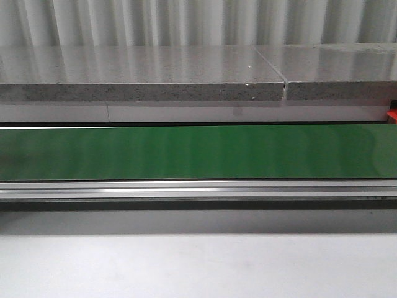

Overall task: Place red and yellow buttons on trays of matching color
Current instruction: 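Lower the red button onto the green belt and open the left gripper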

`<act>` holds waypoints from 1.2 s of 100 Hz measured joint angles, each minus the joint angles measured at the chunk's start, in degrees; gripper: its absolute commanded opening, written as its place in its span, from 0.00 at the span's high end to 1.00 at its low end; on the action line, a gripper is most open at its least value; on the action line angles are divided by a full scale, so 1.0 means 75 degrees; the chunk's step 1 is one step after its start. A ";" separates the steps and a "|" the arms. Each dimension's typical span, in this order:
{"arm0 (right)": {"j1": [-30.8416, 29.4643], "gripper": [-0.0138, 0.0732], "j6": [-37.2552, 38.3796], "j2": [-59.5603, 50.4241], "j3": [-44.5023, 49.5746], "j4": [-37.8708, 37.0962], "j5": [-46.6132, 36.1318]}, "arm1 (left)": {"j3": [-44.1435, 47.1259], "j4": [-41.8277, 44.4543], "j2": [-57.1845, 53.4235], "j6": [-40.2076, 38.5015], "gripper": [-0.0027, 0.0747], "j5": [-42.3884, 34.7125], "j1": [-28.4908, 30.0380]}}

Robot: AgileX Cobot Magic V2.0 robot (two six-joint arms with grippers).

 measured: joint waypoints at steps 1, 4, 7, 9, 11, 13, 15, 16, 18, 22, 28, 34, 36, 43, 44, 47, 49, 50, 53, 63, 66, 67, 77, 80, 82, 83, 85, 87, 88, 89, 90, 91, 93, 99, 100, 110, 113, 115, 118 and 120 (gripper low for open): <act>0.0000 0.95 0.0000 0.0000 0.0000 0.0000 0.0000 | 0.0000 0.0000 0.0000 0.0000 0.99 0.0000 0.0000; 0.0000 0.95 0.0000 0.0000 0.0000 0.0000 0.0000 | 0.0000 0.0000 0.0014 0.0034 0.99 0.0000 0.0000; 0.0000 0.95 0.0000 0.0000 0.0000 0.0000 0.0000 | 0.0000 0.0000 0.0014 0.0050 0.99 0.0000 0.0000; 0.0000 0.95 0.0000 0.0000 0.0000 0.0000 0.0000 | -0.0011 0.0000 0.0020 0.0071 0.99 0.0000 0.0000; 0.0000 0.95 0.0000 0.0000 0.0000 0.0000 0.0000 | -0.0011 0.0000 0.0033 0.0090 0.99 0.0000 0.0000; 0.0000 0.95 0.0000 0.0000 0.0000 0.0000 0.0000 | -0.0011 0.0000 0.0032 0.0107 0.99 0.0000 0.0000; 0.0000 0.95 0.0000 0.0000 0.0000 0.0000 0.0000 | -0.0011 0.0000 0.0037 0.0123 0.99 0.0000 0.0000; 0.0000 0.95 0.0000 0.0000 0.0000 0.0000 0.0000 | -0.0011 0.0000 0.0051 0.0125 0.99 0.0000 0.0000; 0.0000 0.95 0.0000 0.0000 0.0000 0.0000 0.0000 | -0.0011 0.0000 0.0049 0.0125 0.99 0.0014 0.0000; 0.0000 0.95 0.0000 0.0000 0.0000 0.0000 0.0000 | -0.0011 0.0000 0.0084 0.0149 0.99 0.0019 0.0000; 0.0000 0.95 0.0000 0.0000 0.0000 0.0000 0.0000 | 0.0003 0.0000 0.0132 0.0159 0.99 0.0023 0.0000; 0.0000 0.95 0.0000 0.0000 0.0000 0.0000 0.0000 | 0.0039 0.0000 0.0205 0.0159 0.99 0.0023 0.0000; 0.0000 0.95 0.0000 0.0000 0.0000 0.0000 0.0000 | 0.0051 0.0000 0.0246 0.0159 0.99 0.0037 0.0000; 0.0000 0.95 0.0000 0.0000 0.0000 0.0000 0.0000 | 0.0056 -0.0015 0.0321 0.0159 0.99 0.0041 0.0000; 0.0000 0.95 0.0000 0.0000 0.0000 0.0000 0.0000 | 0.0056 -0.0015 0.0321 0.0159 0.99 0.0041 0.0000; 0.0000 0.95 0.0000 0.0000 0.0000 0.0000 0.0000 | 0.0056 -0.0031 0.0321 0.0172 0.97 0.0041 0.0000; 0.0000 0.95 0.0000 0.0000 0.0000 0.0000 0.0000 | 0.0056 -0.0049 0.0321 0.0168 0.96 0.0041 -0.0014; 0.0000 0.95 0.0000 0.0000 0.0000 0.0000 0.0000 | 0.0056 -0.0049 0.0321 0.0168 0.94 0.0041 -0.0007; 0.0000 0.95 0.0000 0.0000 0.0000 0.0000 0.0000 | 0.0056 -0.0064 0.0321 0.0168 0.91 0.0041 -0.0007; 0.0000 0.95 0.0000 0.0000 0.0000 0.0000 0.0000 | 0.0056 -0.0065 0.0321 0.0295 0.75 0.0041 -0.0007; 0.0000 0.95 0.0000 0.0000 0.0000 0.0000 0.0000 | 0.0056 -0.0078 0.0321 0.0327 0.67 0.0041 -0.0007; 0.0000 0.95 0.0000 0.0000 0.0000 0.0000 0.0000 | 0.0056 -0.0078 0.0321 0.0343 0.65 0.0041 -0.0007; 0.0000 0.95 0.0000 0.0000 0.0000 0.0000 0.0000 | 0.0056 -0.0093 0.0321 0.0464 0.42 0.0041 -0.0007; 0.0000 0.95 0.0000 0.0000 0.0000 0.0000 0.0000 | 0.0056 -0.0093 0.0321 0.0507 0.35 0.0058 -0.0007; 0.0000 0.95 0.0000 0.0000 0.0000 0.0000 0.0000 | 0.0056 -0.0093 0.0321 0.0519 0.33 0.0081 -0.0007; 0.0000 0.95 0.0000 0.0000 0.0000 0.0000 0.0000 | 0.0056 -0.0093 0.0321 0.0519 0.31 0.0081 -0.0007; 0.0000 0.95 0.0000 0.0000 0.0000 0.0000 0.0000 | 0.0039 -0.0111 0.0321 0.0536 0.29 0.0098 -0.0007; 0.0000 0.95 0.0000 0.0000 0.0000 0.0000 0.0000 | 0.0039 -0.0109 0.0321 0.0569 0.27 0.0113 -0.0007; 0.0000 0.95 0.0000 0.0000 0.0000 0.0000 0.0000 | 0.0025 -0.0123 0.0321 0.0567 0.27 0.0113 -0.0007; 0.0000 0.95 0.0000 0.0000 0.0000 0.0000 0.0000 | 0.0024 -0.0121 0.0321 0.0593 0.26 0.0113 -0.0007; 0.0000 0.95 0.0000 0.0000 0.0000 0.0000 0.0000 | 0.0010 -0.0139 0.0321 0.0591 0.26 0.0113 -0.0007; 0.0000 0.95 0.0000 0.0000 0.0000 0.0000 0.0000 | -0.0003 -0.0138 0.0321 0.0632 0.26 0.0113 -0.0007; 0.0000 0.95 0.0000 0.0000 0.0000 0.0000 0.0000 | -0.0024 -0.0154 0.0321 0.0666 0.25 0.0113 -0.0007; 0.0000 0.95 0.0000 0.0000 0.0000 0.0000 0.0000 | -0.0068 -0.0223 0.0285 0.0725 0.25 0.0113 -0.0007; 0.0000 0.95 0.0000 0.0000 0.0000 0.0000 0.0000 | -0.0097 -0.0243 0.0267 0.0739 0.25 0.0113 -0.0007; 0.0000 0.95 0.0000 0.0000 0.0000 0.0000 0.0000 | -0.0229 -0.0290 0.0099 0.0769 0.25 0.0113 -0.0007; 0.0000 0.95 0.0000 0.0000 0.0000 0.0000 0.0000 | -0.0259 -0.0290 0.0022 0.0785 0.25 0.0099 -0.0007; 0.0000 0.95 0.0000 0.0000 0.0000 0.0000 0.0000 | -0.0270 -0.0290 -0.0049 0.0785 0.25 0.0080 -0.0007; 0.0000 0.95 0.0000 0.0000 0.0000 0.0000 0.0000 | -0.0270 -0.0290 -0.0154 0.0785 0.25 0.0016 -0.0007; 0.0000 0.95 0.0000 0.0000 0.0000 0.0000 0.0000 | -0.0270 -0.0290 -0.0244 0.0785 0.25 -0.0038 -0.0007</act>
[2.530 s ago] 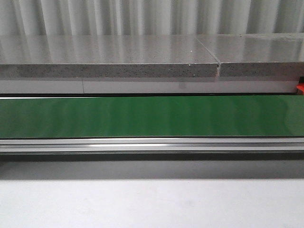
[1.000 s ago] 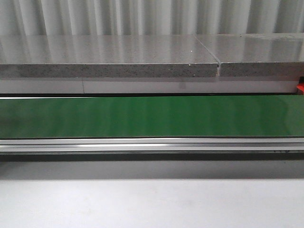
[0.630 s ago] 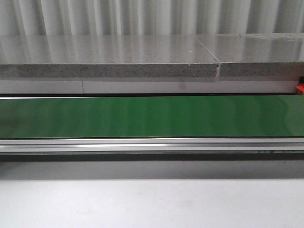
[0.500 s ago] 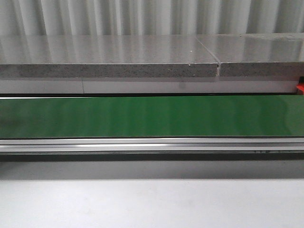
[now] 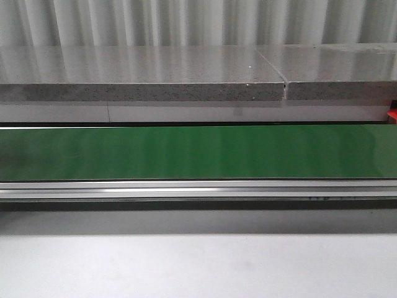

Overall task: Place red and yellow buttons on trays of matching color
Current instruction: 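Lower the red button onto the green belt and open the left gripper, then grasp a yellow push-button on the table with the left gripper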

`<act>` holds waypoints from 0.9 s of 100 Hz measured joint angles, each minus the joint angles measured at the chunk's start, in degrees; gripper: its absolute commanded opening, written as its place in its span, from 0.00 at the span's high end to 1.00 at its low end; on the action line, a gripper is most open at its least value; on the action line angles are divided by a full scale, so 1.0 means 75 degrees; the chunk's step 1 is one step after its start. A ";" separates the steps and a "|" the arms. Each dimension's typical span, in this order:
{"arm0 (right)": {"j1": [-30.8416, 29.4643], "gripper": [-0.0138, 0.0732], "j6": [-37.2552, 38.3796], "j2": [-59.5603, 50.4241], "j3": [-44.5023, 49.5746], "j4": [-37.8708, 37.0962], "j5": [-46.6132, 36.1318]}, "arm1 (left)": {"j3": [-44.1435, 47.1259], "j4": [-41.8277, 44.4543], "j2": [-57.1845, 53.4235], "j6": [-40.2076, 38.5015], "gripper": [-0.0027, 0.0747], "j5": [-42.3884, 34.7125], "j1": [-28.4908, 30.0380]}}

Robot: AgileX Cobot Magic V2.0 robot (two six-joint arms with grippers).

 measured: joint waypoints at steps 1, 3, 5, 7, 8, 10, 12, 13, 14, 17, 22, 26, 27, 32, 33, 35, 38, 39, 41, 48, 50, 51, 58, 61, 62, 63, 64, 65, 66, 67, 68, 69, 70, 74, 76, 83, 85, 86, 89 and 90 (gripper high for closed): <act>0.0000 0.95 0.0000 0.0000 0.0000 0.0000 0.0000 | 0.0000 0.0000 -0.0065 0.0014 0.25 -0.0023 0.0000; 0.0000 0.95 0.0000 0.0000 0.0000 0.0000 0.0000 | 0.0000 0.0000 -0.0131 0.0002 0.25 -0.0060 0.0000; 0.0000 0.95 0.0000 0.0000 0.0000 0.0000 0.0000 | 0.0000 0.0014 -0.0233 0.0002 0.25 -0.0078 0.0000; 0.0000 0.95 0.0000 0.0000 0.0000 0.0000 0.0000 | 0.0000 0.0033 -0.0342 0.0015 0.25 -0.0094 0.0000; 0.0000 0.95 0.0000 0.0000 0.0000 0.0000 0.0000 | 0.0000 0.0035 -0.0420 0.0015 0.25 -0.0094 0.0000; 0.0000 0.95 0.0000 0.0000 0.0000 0.0000 0.0000 | 0.0000 0.0072 -0.0497 0.0015 0.25 -0.0113 0.0000; 0.0000 0.95 0.0000 0.0000 0.0000 0.0000 0.0000 | 0.0000 0.0112 -0.0616 0.0015 0.25 -0.0113 0.0017; 0.0000 0.95 0.0000 0.0000 0.0000 0.0000 0.0000 | 0.0000 0.0113 -0.0696 0.0015 0.25 -0.0113 0.0034; 0.0000 0.95 0.0000 0.0000 0.0000 0.0000 0.0000 | 0.0000 0.0151 -0.0735 0.0015 0.25 -0.0098 0.0037; 0.0000 0.95 0.0000 0.0000 0.0000 0.0000 0.0000 | 0.0000 0.0192 -0.0892 0.0015 0.25 -0.0055 0.0090; 0.0000 0.95 0.0000 0.0000 0.0000 0.0000 0.0000 | 0.0000 0.0285 -0.1205 0.0031 0.25 0.0064 0.0228; 0.0000 0.95 0.0000 0.0000 0.0000 0.0000 0.0000 | 0.0059 0.0339 -0.1396 0.0031 0.26 0.0148 0.0410; 0.0000 0.95 0.0000 0.0000 0.0000 0.0000 0.0000 | 0.0096 0.0341 -0.1472 0.0031 0.26 0.0184 0.0484; 0.0000 0.95 0.0000 0.0000 0.0000 0.0000 0.0000 | 0.0251 0.0381 -0.1724 0.0031 0.26 0.0257 0.0789; 0.0000 0.95 0.0000 0.0000 0.0000 0.0000 0.0000 | 0.0277 0.0393 -0.1761 0.0031 0.26 0.0270 0.0838; 0.0000 0.95 0.0000 0.0000 0.0000 0.0000 0.0000 | 0.0366 0.0399 -0.1866 0.0031 0.26 0.0270 0.0992; 0.0000 0.95 0.0000 0.0000 0.0000 0.0000 0.0000 | 0.0500 0.0413 -0.2004 0.0031 0.26 0.0303 0.1211; 0.0000 0.95 0.0000 0.0000 0.0000 0.0000 0.0000 | 0.0567 0.0413 -0.2070 0.0031 0.26 0.0305 0.1326; 0.0000 0.95 0.0000 0.0000 0.0000 0.0000 0.0000 | 0.0675 0.0431 -0.2168 0.0031 0.26 0.0323 0.1506; 0.0000 0.95 0.0000 0.0000 0.0000 0.0000 0.0000 | 0.1064 0.0431 -0.2490 0.0031 0.26 0.0338 0.2117; 0.0000 0.95 0.0000 0.0000 0.0000 0.0000 0.0000 | 0.1147 0.0431 -0.2583 0.0010 0.26 0.0338 0.2238; 0.0000 0.95 0.0000 0.0000 0.0000 0.0000 0.0000 | 0.1229 0.0431 -0.2614 0.0008 0.26 0.0338 0.2354; 0.0000 0.95 0.0000 0.0000 0.0000 0.0000 0.0000 | 0.1661 0.0390 -0.2889 -0.0099 0.26 0.0263 0.2919; 0.0000 0.95 0.0000 0.0000 0.0000 0.0000 0.0000 | 0.1834 0.0369 -0.2979 -0.0116 0.26 0.0227 0.3126; 0.0000 0.95 0.0000 0.0000 0.0000 0.0000 0.0000 | 0.1921 0.0356 -0.3019 -0.0133 0.26 0.0205 0.3226; 0.0000 0.95 0.0000 0.0000 0.0000 0.0000 0.0000 | 0.1961 0.0342 -0.3035 -0.0133 0.26 0.0204 0.3275; 0.0000 0.95 0.0000 0.0000 0.0000 0.0000 0.0000 | 0.2005 0.0342 -0.3070 -0.0146 0.26 0.0184 0.3323; 0.0000 0.95 0.0000 0.0000 0.0000 0.0000 0.0000 | 0.2087 0.0326 -0.3085 -0.0146 0.26 0.0183 0.3415; 0.0000 0.95 0.0000 0.0000 0.0000 0.0000 0.0000 | 0.2130 0.0328 -0.3110 -0.0146 0.26 0.0164 0.3460; 0.0000 0.95 0.0000 0.0000 0.0000 0.0000 0.0000 | 0.2215 0.0323 -0.3114 -0.0168 0.26 0.0146 0.3546; 0.0000 0.95 0.0000 0.0000 0.0000 0.0000 0.0000 | 0.2255 0.0308 -0.3133 -0.0168 0.26 0.0144 0.3588; 0.0000 0.95 0.0000 0.0000 0.0000 0.0000 0.0000 | 0.2341 0.0308 -0.3150 -0.0190 0.26 0.0113 0.3667; 0.0000 0.95 0.0000 0.0000 0.0000 0.0000 0.0000 | 0.2382 0.0288 -0.3152 -0.0206 0.26 0.0109 0.3705; 0.0000 0.95 0.0000 0.0000 0.0000 0.0000 0.0000 | 0.2626 0.0278 -0.3169 -0.0279 0.26 0.0014 0.3908; 0.0000 0.95 0.0000 0.0000 0.0000 0.0000 0.0000 | 0.2739 0.0278 -0.3169 -0.0301 0.26 -0.0045 0.3985; 0.0000 0.95 0.0000 0.0000 0.0000 0.0000 0.0000 | 0.3058 0.0205 -0.3169 -0.0339 0.26 -0.0225 0.4129; 0.0000 0.95 0.0000 0.0000 0.0000 0.0000 0.0000 | 0.3106 0.0200 -0.3143 -0.0339 0.26 -0.0258 0.4152; 0.0000 0.95 0.0000 0.0000 0.0000 0.0000 0.0000 | 0.3145 0.0188 -0.3148 -0.0339 0.26 -0.0259 0.4166; 0.0000 0.95 0.0000 0.0000 0.0000 0.0000 0.0000 | 0.3207 0.0170 -0.3102 -0.0350 0.26 -0.0259 0.4185; 0.0000 0.95 0.0000 0.0000 0.0000 0.0000 0.0000 | 0.3230 0.0170 -0.3077 -0.0350 0.26 -0.0274 0.4185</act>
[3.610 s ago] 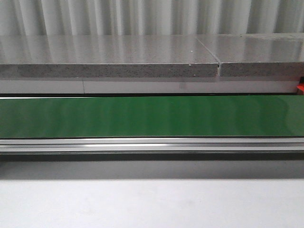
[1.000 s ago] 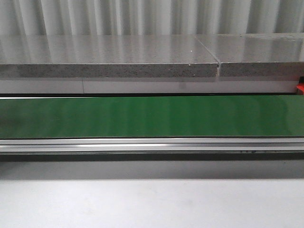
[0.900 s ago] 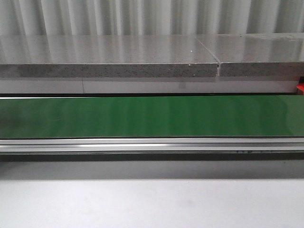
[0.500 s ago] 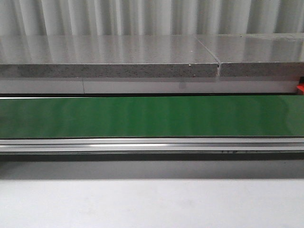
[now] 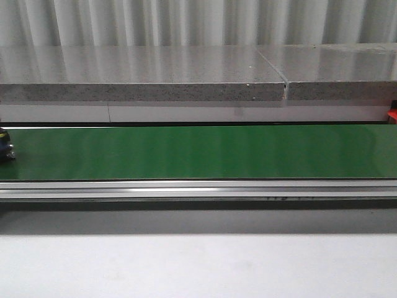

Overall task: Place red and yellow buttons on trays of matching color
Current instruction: 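Grasp a yellow push-button on the table with the left gripper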

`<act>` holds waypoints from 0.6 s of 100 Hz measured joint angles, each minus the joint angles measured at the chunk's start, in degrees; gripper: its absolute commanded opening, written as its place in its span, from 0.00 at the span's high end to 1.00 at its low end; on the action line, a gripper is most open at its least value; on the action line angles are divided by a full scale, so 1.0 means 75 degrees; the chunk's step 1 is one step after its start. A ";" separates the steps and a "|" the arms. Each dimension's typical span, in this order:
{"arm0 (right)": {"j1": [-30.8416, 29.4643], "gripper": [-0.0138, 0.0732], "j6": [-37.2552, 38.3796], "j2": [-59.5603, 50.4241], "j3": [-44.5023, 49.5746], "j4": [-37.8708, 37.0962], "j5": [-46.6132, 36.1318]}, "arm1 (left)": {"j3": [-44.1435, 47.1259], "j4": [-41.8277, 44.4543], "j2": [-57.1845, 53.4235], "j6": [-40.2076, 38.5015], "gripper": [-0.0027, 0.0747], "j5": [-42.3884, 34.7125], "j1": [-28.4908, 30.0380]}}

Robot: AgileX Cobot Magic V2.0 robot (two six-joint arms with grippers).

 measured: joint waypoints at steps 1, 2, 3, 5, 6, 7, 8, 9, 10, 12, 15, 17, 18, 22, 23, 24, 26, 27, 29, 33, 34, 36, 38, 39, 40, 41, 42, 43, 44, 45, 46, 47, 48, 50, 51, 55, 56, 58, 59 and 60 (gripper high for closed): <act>0.0000 0.95 0.0000 0.0000 0.0000 0.0000 0.0000 | -0.0003 0.0000 0.0024 0.0000 0.26 0.0002 0.0000; 0.0000 0.95 0.0000 0.0000 0.0000 0.0000 0.0000 | 0.0017 0.0000 0.0057 0.0000 0.26 0.0002 0.0000; 0.0000 0.95 0.0000 0.0000 0.0000 0.0000 0.0000 | 0.0032 0.0000 0.0074 0.0000 0.26 0.0002 0.0010; 0.0000 0.95 0.0000 0.0000 0.0000 0.0000 0.0000 | 0.0032 0.0000 0.0129 0.0000 0.26 -0.0003 0.0010; 0.0000 0.95 0.0000 0.0000 0.0000 0.0000 0.0000 | 0.0048 0.0000 0.0150 0.0000 0.26 -0.0003 0.0010; 0.0000 0.95 0.0000 0.0000 0.0000 0.0000 0.0000 | 0.0047 0.0000 0.0192 0.0000 0.26 -0.0019 0.0010; 0.0000 0.95 0.0000 0.0000 0.0000 0.0000 0.0000 | 0.0047 0.0000 0.0213 0.0000 0.26 -0.0017 0.0010; 0.0000 0.95 0.0000 0.0000 0.0000 0.0000 0.0000 | 0.0047 0.0000 0.0258 0.0000 0.26 -0.0036 0.0010; 0.0000 0.95 0.0000 0.0000 0.0000 0.0000 0.0000 | 0.0047 0.0013 0.0281 -0.0004 0.26 -0.0037 0.0010; 0.0000 0.95 0.0000 0.0000 0.0000 0.0000 0.0000 | 0.0047 0.0016 0.0354 -0.0004 0.26 -0.0071 0.0019; 0.0000 0.95 0.0000 0.0000 0.0000 0.0000 0.0000 | 0.0047 0.0055 0.0456 -0.0004 0.26 -0.0113 0.0030; 0.0000 0.95 0.0000 0.0000 0.0000 0.0000 0.0000 | 0.0047 0.0076 0.0537 -0.0004 0.26 -0.0150 0.0030; 0.0000 0.95 0.0000 0.0000 0.0000 0.0000 0.0000 | 0.0047 0.0095 0.0593 -0.0004 0.26 -0.0171 0.0030; 0.0000 0.95 0.0000 0.0000 0.0000 0.0000 0.0000 | 0.0047 0.0108 0.0739 -0.0004 0.26 -0.0220 0.0070; 0.0000 0.95 0.0000 0.0000 0.0000 0.0000 0.0000 | 0.0047 0.0108 0.0799 -0.0004 0.26 -0.0248 0.0071; 0.0000 0.95 0.0000 0.0000 0.0000 0.0000 0.0000 | 0.0047 0.0108 0.0830 -0.0004 0.26 -0.0257 0.0090; 0.0000 0.95 0.0000 0.0000 0.0000 0.0000 0.0000 | 0.0047 0.0108 0.0926 -0.0004 0.26 -0.0273 0.0112; 0.0000 0.95 0.0000 0.0000 0.0000 0.0000 0.0000 | 0.0047 0.0108 0.0957 -0.0004 0.26 -0.0273 0.0114; 0.0000 0.95 0.0000 0.0000 0.0000 0.0000 0.0000 | 0.0028 0.0108 0.1058 -0.0004 0.26 -0.0285 0.0138; 0.0000 0.95 0.0000 0.0000 0.0000 0.0000 0.0000 | -0.0020 0.0108 0.1259 -0.0017 0.26 -0.0322 0.0185; 0.0000 0.95 0.0000 0.0000 0.0000 0.0000 0.0000 | -0.0036 0.0108 0.1291 -0.0017 0.26 -0.0323 0.0201; 0.0000 0.95 0.0000 0.0000 0.0000 0.0000 0.0000 | -0.0055 0.0108 0.1386 -0.0017 0.26 -0.0364 0.0218; 0.0000 0.95 0.0000 0.0000 0.0000 0.0000 0.0000 | -0.0089 0.0108 0.1475 -0.0017 0.26 -0.0385 0.0231; 0.0000 0.95 0.0000 0.0000 0.0000 0.0000 0.0000 | -0.0093 0.0108 0.1535 -0.0017 0.26 -0.0398 0.0238; 0.0000 0.95 0.0000 0.0000 0.0000 0.0000 0.0000 | -0.0125 0.0108 0.1563 -0.0017 0.26 -0.0414 0.0253; 0.0000 0.95 0.0000 0.0000 0.0000 0.0000 0.0000 | -0.0137 0.0108 0.1591 -0.0017 0.26 -0.0416 0.0251; 0.0000 0.95 0.0000 0.0000 0.0000 0.0000 0.0000 | -0.0162 0.0108 0.1647 -0.0017 0.26 -0.0434 0.0251; 0.0000 0.95 0.0000 0.0000 0.0000 0.0000 0.0000 | -0.0165 0.0108 0.1675 -0.0017 0.26 -0.0460 0.0251; 0.0000 0.95 0.0000 0.0000 0.0000 0.0000 0.0000 | -0.0185 0.0108 0.1724 -0.0017 0.26 -0.0481 0.0251; 0.0000 0.95 0.0000 0.0000 0.0000 0.0000 0.0000 | -0.0208 0.0108 0.1749 -0.0017 0.26 -0.0498 0.0251; 0.0000 0.95 0.0000 0.0000 0.0000 0.0000 0.0000 | -0.0211 0.0108 0.1796 -0.0017 0.26 -0.0499 0.0251; 0.0000 0.95 0.0000 0.0000 0.0000 0.0000 0.0000 | -0.0242 0.0108 0.1820 -0.0017 0.26 -0.0519 0.0251; 0.0000 0.95 0.0000 0.0000 0.0000 0.0000 0.0000 | -0.0254 0.0108 0.1841 -0.0017 0.26 -0.0536 0.0251; 0.0000 0.95 0.0000 0.0000 0.0000 0.0000 0.0000 | -0.0279 0.0108 0.1903 -0.0017 0.26 -0.0555 0.0251; 0.0000 0.95 0.0000 0.0000 0.0000 0.0000 0.0000 | -0.0298 0.0108 0.1941 -0.0017 0.26 -0.0574 0.0251; 0.0000 0.95 0.0000 0.0000 0.0000 0.0000 0.0000 | -0.0331 0.0108 0.2026 -0.0017 0.26 -0.0637 0.0251; 0.0000 0.95 0.0000 0.0000 0.0000 0.0000 0.0000 | -0.0331 0.0108 0.2057 -0.0017 0.26 -0.0667 0.0251; 0.0000 0.95 0.0000 0.0000 0.0000 0.0000 0.0000 | -0.0331 0.0108 0.2102 -0.0017 0.26 -0.0711 0.0251; 0.0000 0.95 0.0000 0.0000 0.0000 0.0000 0.0000 | -0.0331 0.0113 0.2119 -0.0017 0.26 -0.0725 0.0251; 0.0000 0.95 0.0000 0.0000 0.0000 0.0000 0.0000 | -0.0331 0.0113 0.2149 -0.0017 0.26 -0.0739 0.0257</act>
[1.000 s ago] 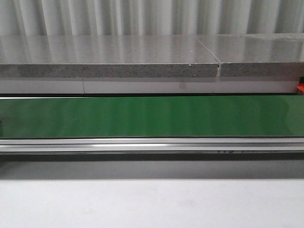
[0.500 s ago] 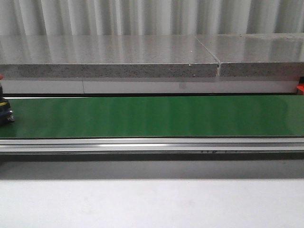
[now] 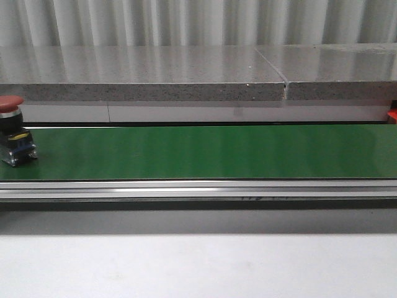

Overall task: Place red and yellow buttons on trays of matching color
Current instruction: 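Grasp a yellow push-button on the table with the left gripper, then set the yellow button on the green belt and release it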

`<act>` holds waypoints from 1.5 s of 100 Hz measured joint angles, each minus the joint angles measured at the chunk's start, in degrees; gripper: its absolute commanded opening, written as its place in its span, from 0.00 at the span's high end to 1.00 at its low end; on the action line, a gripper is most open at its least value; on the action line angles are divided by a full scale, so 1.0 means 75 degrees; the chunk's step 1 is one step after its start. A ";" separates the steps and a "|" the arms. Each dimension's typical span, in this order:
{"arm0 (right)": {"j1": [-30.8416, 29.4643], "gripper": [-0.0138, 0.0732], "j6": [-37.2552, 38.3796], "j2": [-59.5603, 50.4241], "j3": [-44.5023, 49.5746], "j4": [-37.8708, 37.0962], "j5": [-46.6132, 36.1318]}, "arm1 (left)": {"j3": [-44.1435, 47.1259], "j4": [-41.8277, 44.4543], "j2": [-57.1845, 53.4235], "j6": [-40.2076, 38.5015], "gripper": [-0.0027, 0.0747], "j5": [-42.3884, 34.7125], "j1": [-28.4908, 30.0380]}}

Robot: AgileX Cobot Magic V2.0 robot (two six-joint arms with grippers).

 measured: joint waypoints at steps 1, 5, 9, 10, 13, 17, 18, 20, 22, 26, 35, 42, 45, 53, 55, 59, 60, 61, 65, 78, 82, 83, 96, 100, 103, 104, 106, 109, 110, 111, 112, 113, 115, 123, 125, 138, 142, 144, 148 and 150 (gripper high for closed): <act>0.0000 0.95 0.0000 0.0000 0.0000 0.0000 0.0000 | 0.0000 0.0000 0.0015 0.0000 0.26 -0.0028 0.0000; 0.0000 0.95 0.0000 0.0000 0.0000 0.0000 0.0000 | 0.0000 0.0000 0.0112 0.0000 0.26 -0.0105 0.0031; 0.0000 0.95 0.0000 0.0000 0.0000 0.0000 0.0000 | -0.0004 0.0000 0.0194 0.0000 0.26 -0.0169 0.0074; 0.0000 0.95 0.0000 0.0000 0.0000 0.0000 0.0000 | -0.0004 0.0000 0.0231 0.0000 0.26 -0.0190 0.0088; 0.0000 0.95 0.0000 0.0000 0.0000 0.0000 0.0000 | -0.0004 0.0000 0.0299 0.0000 0.26 -0.0227 0.0132; 0.0000 0.95 0.0000 0.0000 0.0000 0.0000 0.0000 | -0.0004 0.0000 0.0411 0.0000 0.26 -0.0262 0.0212; 0.0000 0.95 0.0000 0.0000 0.0000 0.0000 0.0000 | -0.0004 0.0000 0.0431 0.0000 0.26 -0.0264 0.0225; 0.0000 0.95 0.0000 0.0000 0.0000 0.0000 0.0000 | -0.0004 0.0000 0.0490 0.0000 0.26 -0.0281 0.0248; 0.0000 0.95 0.0000 0.0000 0.0000 0.0000 0.0000 | -0.0004 0.0000 0.0552 0.0000 0.26 -0.0307 0.0295; 0.0000 0.95 0.0000 0.0000 0.0000 0.0000 0.0000 | -0.0004 0.0000 0.0672 0.0000 0.26 -0.0383 0.0340; 0.0000 0.95 0.0000 0.0000 0.0000 0.0000 0.0000 | -0.0004 -0.0059 0.0895 0.0000 0.26 -0.0551 0.0454; 0.0000 0.95 0.0000 0.0000 0.0000 0.0000 0.0000 | -0.0004 -0.0100 0.1026 0.0000 0.26 -0.0686 0.0491; 0.0000 0.95 0.0000 0.0000 0.0000 0.0000 0.0000 | -0.0004 -0.0121 0.1070 0.0000 0.26 -0.0739 0.0509; 0.0000 0.95 0.0000 0.0000 0.0000 0.0000 0.0000 | -0.0032 -0.0156 0.1188 -0.0003 0.26 -0.0843 0.0520; 0.0000 0.95 0.0000 0.0000 0.0000 0.0000 0.0000 | -0.0046 -0.0171 0.1235 -0.0003 0.26 -0.0858 0.0520; 0.0000 0.95 0.0000 0.0000 0.0000 0.0000 0.0000 | -0.0044 -0.0171 0.1305 -0.0003 0.26 -0.0910 0.0520; 0.0000 0.95 0.0000 0.0000 0.0000 0.0000 0.0000 | -0.0049 -0.0171 0.1307 -0.0003 0.27 -0.0912 0.0520; 0.0000 0.95 0.0000 0.0000 0.0000 0.0000 0.0000 | -0.0049 -0.0171 0.1324 -0.0003 0.27 -0.0926 0.0520; 0.0000 0.95 0.0000 0.0000 0.0000 0.0000 0.0000 | -0.0062 -0.0171 0.1386 -0.0017 0.30 -0.0943 0.0520; 0.0000 0.95 0.0000 0.0000 0.0000 0.0000 0.0000 | -0.0062 -0.0201 0.1436 -0.0016 0.46 -0.1034 0.0520; 0.0000 0.95 0.0000 0.0000 0.0000 0.0000 0.0000 | -0.0062 -0.0261 0.1436 -0.0016 0.54 -0.1033 0.0520; 0.0000 0.95 0.0000 0.0000 0.0000 0.0000 0.0000 | -0.0062 -0.0278 0.1436 -0.0016 0.56 -0.1037 0.0520; 0.0000 0.95 0.0000 0.0000 0.0000 0.0000 0.0000 | -0.0062 -0.0342 0.1436 -0.0031 0.78 -0.1049 0.0520; 0.0000 0.95 0.0000 0.0000 0.0000 0.0000 0.0000 | -0.0062 -0.0342 0.1436 -0.0031 0.85 -0.1049 0.0520; 0.0000 0.95 0.0000 0.0000 0.0000 0.0000 0.0000 | -0.0062 -0.0342 0.1436 -0.0031 0.89 -0.1034 0.0520; 0.0000 0.95 0.0000 0.0000 0.0000 0.0000 0.0000 | -0.0062 -0.0356 0.1436 -0.0031 0.91 -0.1020 0.0520; 0.0000 0.95 0.0000 0.0000 0.0000 0.0000 0.0000 | -0.0062 -0.0348 0.1436 -0.0031 0.93 -0.1005 0.0520; 0.0000 0.95 0.0000 0.0000 0.0000 0.0000 0.0000 | -0.0062 -0.0360 0.1436 -0.0031 0.97 -0.0984 0.0520; 0.0000 0.95 0.0000 0.0000 0.0000 0.0000 0.0000 | -0.0062 -0.0360 0.1436 -0.0031 0.98 -0.0963 0.0520; 0.0000 0.95 0.0000 0.0000 0.0000 0.0000 0.0000 | -0.0062 -0.0360 0.1436 -0.0031 0.99 -0.0960 0.0520; 0.0000 0.95 0.0000 0.0000 0.0000 0.0000 0.0000 | -0.0062 -0.0375 0.1436 -0.0031 0.99 -0.0940 0.0520; 0.0000 0.95 0.0000 0.0000 0.0000 0.0000 0.0000 | -0.0062 -0.0366 0.1420 -0.0031 0.99 -0.0908 0.0520; 0.0000 0.95 0.0000 0.0000 0.0000 0.0000 0.0000 | -0.0062 -0.0378 0.1400 -0.0031 0.99 -0.0863 0.0520; 0.0000 0.95 0.0000 0.0000 0.0000 0.0000 0.0000 | -0.0062 -0.0411 0.1234 -0.0031 0.99 -0.0601 0.0520; 0.0000 0.95 0.0000 0.0000 0.0000 0.0000 0.0000 | -0.0062 -0.0432 0.1158 -0.0031 0.99 -0.0527 0.0520; 0.0000 0.95 0.0000 0.0000 0.0000 0.0000 0.0000 | -0.0062 -0.0435 0.0425 -0.0016 0.99 -0.0193 0.0294; 0.0000 0.95 0.0000 0.0000 0.0000 0.0000 0.0000 | -0.0062 -0.0412 0.0174 -0.0002 0.99 -0.0152 0.0168; 0.0000 0.95 0.0000 0.0000 0.0000 0.0000 0.0000 | -0.0062 -0.0402 0.0018 -0.0002 0.99 -0.0132 0.0095; 0.0000 0.95 0.0000 0.0000 0.0000 0.0000 0.0000 | -0.0062 -0.0399 -0.0315 0.0009 0.99 -0.0091 -0.0057; 0.0000 0.95 0.0000 0.0000 0.0000 0.0000 0.0000 | -0.0062 -0.0385 -0.0486 0.0033 0.99 -0.0071 -0.0110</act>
